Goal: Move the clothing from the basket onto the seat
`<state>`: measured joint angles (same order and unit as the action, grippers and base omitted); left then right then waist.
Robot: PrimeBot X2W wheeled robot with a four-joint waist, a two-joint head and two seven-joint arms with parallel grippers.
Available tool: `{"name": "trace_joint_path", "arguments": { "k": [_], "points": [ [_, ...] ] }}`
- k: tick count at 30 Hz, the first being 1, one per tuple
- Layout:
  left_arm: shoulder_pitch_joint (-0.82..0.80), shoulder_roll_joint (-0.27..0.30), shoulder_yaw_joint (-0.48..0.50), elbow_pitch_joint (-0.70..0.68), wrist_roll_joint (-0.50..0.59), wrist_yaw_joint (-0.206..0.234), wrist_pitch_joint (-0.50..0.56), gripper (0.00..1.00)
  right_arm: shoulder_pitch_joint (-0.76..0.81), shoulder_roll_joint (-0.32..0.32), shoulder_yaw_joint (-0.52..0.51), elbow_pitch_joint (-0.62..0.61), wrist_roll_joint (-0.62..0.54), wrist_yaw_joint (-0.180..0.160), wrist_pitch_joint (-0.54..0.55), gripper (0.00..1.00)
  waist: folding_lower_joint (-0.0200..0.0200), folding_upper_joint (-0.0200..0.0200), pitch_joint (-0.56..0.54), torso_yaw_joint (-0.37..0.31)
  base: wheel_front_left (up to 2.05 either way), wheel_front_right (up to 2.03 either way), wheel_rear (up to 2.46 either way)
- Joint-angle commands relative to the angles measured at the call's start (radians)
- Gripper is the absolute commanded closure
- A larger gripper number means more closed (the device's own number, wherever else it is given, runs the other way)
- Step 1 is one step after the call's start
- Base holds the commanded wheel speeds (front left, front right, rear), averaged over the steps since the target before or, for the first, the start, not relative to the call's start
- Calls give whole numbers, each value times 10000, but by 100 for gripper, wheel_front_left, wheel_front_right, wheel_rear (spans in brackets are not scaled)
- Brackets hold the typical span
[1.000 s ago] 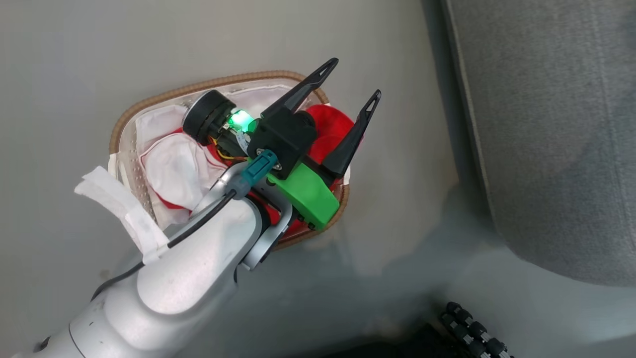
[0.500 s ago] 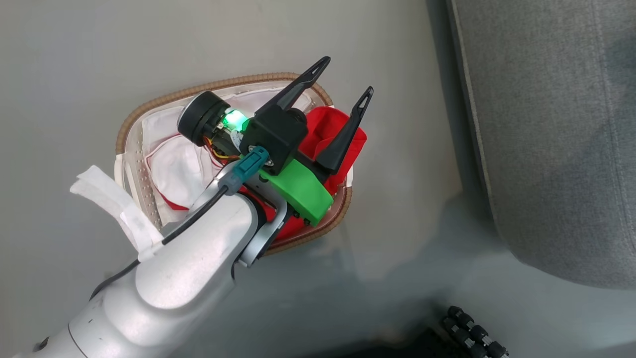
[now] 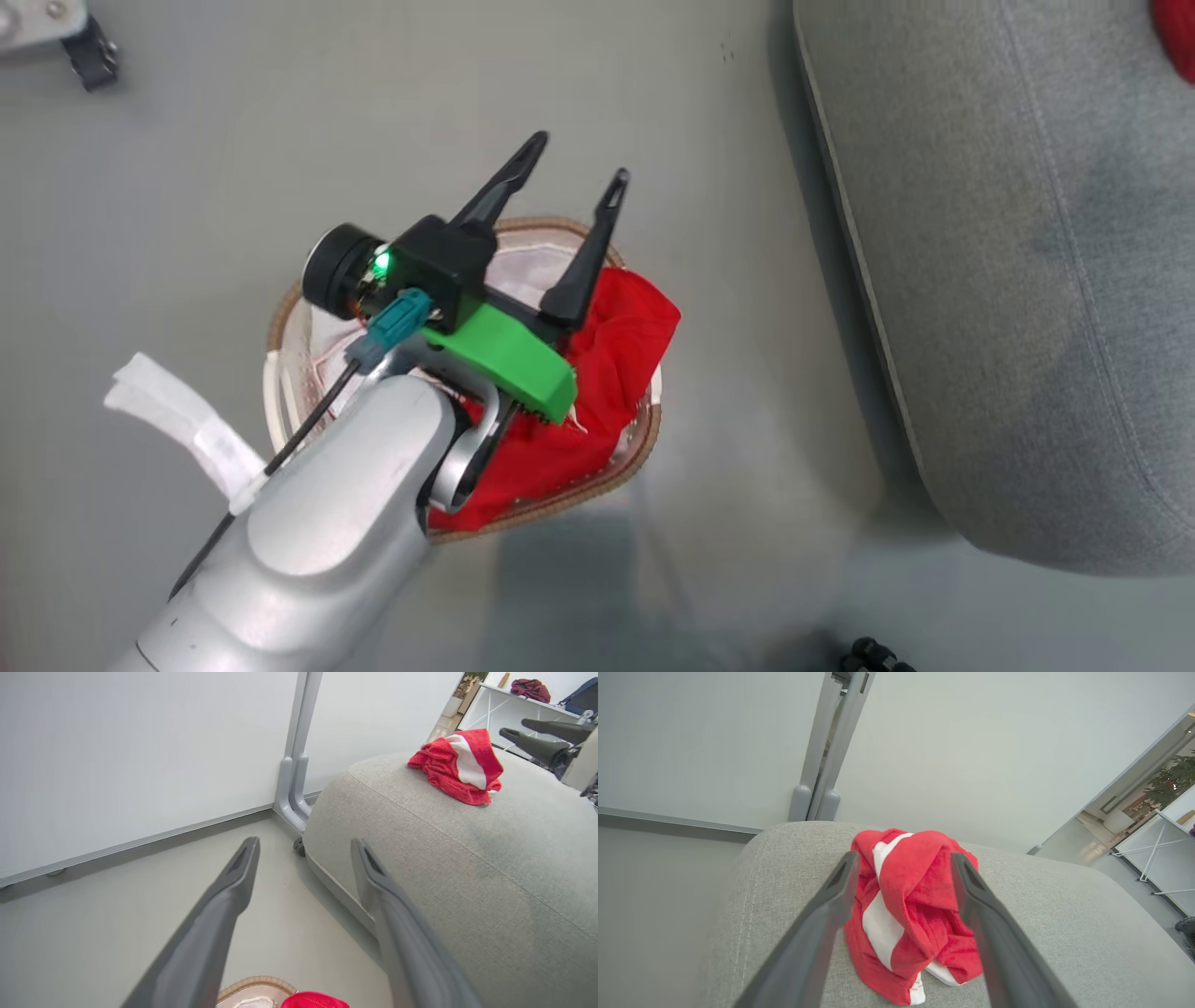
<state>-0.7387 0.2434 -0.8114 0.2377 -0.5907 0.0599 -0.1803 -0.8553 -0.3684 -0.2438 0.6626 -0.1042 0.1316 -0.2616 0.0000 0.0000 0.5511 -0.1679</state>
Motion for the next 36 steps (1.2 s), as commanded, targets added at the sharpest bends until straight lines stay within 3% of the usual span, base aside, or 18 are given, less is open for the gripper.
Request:
{"name": "trace_joint_path", "arguments": {
  "k": [1,10,22,28,36],
  "points": [
    [267,7,118,196,-140,53,-209,0,287,74,76,-177,96,-17,-49,0,0,0,-1035,431,0,0,0],
    [1685,-119,1231,1279,-530,219,-855,0,1464,1174,958,-1153,384,-16,-49,0,0,0,-2767,1323,0,0,0],
    [4532,-541,4354,614,807,113,-843,0,4034,2846,1559,-2632,678,-16,-50,0,0,0,-4004,1964,0,0,0],
    [5866,-811,5624,338,1281,-35,-843,0,5605,3141,1624,-3563,930,-16,-50,0,0,0,-4369,2000,0,0,0],
    [7061,-1221,6433,146,1723,-329,-843,0,7258,3162,2211,-4520,2053,-16,-50,0,0,0,-4705,1951,0,0,0]
  ]
}}
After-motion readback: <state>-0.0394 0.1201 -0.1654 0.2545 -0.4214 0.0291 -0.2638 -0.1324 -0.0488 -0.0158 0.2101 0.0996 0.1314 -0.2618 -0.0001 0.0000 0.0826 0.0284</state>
